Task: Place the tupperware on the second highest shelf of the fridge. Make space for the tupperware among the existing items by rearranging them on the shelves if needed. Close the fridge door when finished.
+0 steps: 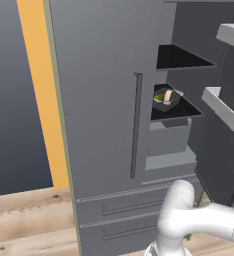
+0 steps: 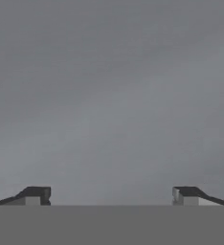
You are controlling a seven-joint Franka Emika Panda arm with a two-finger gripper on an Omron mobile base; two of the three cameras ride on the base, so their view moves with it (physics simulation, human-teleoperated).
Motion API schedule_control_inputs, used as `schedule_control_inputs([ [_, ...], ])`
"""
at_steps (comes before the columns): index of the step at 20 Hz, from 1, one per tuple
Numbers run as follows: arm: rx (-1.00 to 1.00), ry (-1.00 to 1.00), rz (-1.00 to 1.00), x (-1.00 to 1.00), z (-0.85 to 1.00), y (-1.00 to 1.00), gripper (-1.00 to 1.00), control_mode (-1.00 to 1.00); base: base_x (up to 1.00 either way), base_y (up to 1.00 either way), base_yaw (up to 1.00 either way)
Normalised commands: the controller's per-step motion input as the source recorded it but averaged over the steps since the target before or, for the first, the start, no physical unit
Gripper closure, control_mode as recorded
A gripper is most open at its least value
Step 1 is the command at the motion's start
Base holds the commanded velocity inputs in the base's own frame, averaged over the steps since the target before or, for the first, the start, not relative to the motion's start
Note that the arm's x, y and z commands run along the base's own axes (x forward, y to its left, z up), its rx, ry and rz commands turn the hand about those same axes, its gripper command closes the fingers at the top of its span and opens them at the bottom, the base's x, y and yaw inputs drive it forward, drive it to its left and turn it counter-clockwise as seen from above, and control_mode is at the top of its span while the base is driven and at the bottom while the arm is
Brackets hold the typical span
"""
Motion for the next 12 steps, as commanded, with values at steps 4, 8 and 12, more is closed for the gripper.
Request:
schedule_control_inputs([
  [4, 0.0, 0.0, 0.3, 0.0, 0.0, 1.0, -1.0, -1.0, 0.0, 0.0, 0.0],
  [8, 0.0, -0.04, 0.22, 0.0, 0.0, 1.0, -1.0, -1.0, 0.0, 0.0, 0.0],
  [12, -0.1, -0.14, -0.07, 0.17, 0.02, 1.0, -1.0, -1.0, 0.0, 0.0, 0.0],
])
